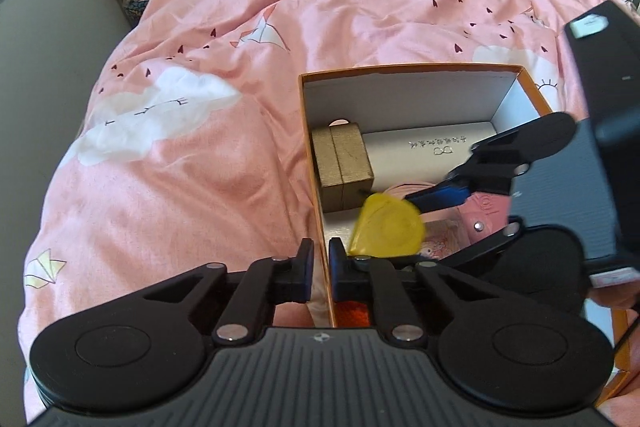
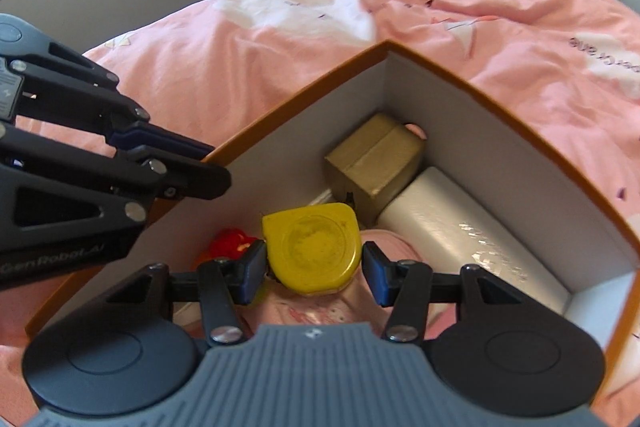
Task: Organize objects
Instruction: 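Lower the tape measure into the box with the right gripper while the left lowers the crochet ball, then open both grippers and withdraw them from the box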
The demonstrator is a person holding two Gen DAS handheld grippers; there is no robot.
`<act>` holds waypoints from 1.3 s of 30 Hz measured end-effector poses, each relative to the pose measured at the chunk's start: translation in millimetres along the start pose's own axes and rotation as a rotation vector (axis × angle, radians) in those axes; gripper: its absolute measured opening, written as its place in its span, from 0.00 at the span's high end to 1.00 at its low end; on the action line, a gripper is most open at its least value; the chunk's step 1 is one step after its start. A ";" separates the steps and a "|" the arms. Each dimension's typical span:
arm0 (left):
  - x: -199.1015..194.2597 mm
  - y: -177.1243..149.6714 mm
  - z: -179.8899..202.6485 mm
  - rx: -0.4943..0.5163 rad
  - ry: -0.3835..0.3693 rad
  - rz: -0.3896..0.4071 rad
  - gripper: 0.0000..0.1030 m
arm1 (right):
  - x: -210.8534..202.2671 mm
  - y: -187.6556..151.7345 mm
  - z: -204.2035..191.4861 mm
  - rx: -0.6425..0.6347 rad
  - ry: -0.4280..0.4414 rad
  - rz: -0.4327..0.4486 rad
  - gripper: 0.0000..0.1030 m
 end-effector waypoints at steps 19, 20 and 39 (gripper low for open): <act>1.7 -1.2 2.4 -0.003 0.000 -0.011 0.94 | 20.6 5.6 -2.2 -0.054 -0.023 -0.030 0.47; 1.8 -1.0 2.3 -0.003 -0.001 -0.011 0.94 | 19.3 5.3 -2.1 -0.054 -0.025 -0.030 0.47; -45.1 6.2 7.3 0.023 0.112 0.133 0.87 | -96.8 -0.3 -1.3 0.052 -0.157 0.177 0.47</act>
Point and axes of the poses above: each gripper's, at about its wrist camera, not at the fingertips, and x roughly the way its jaws point, z to its right, y to its top, the point moved 9 cm from there along x, roughly the way its jaws point, and after that the axes turned 8 degrees about x, right-handed, at the moved point
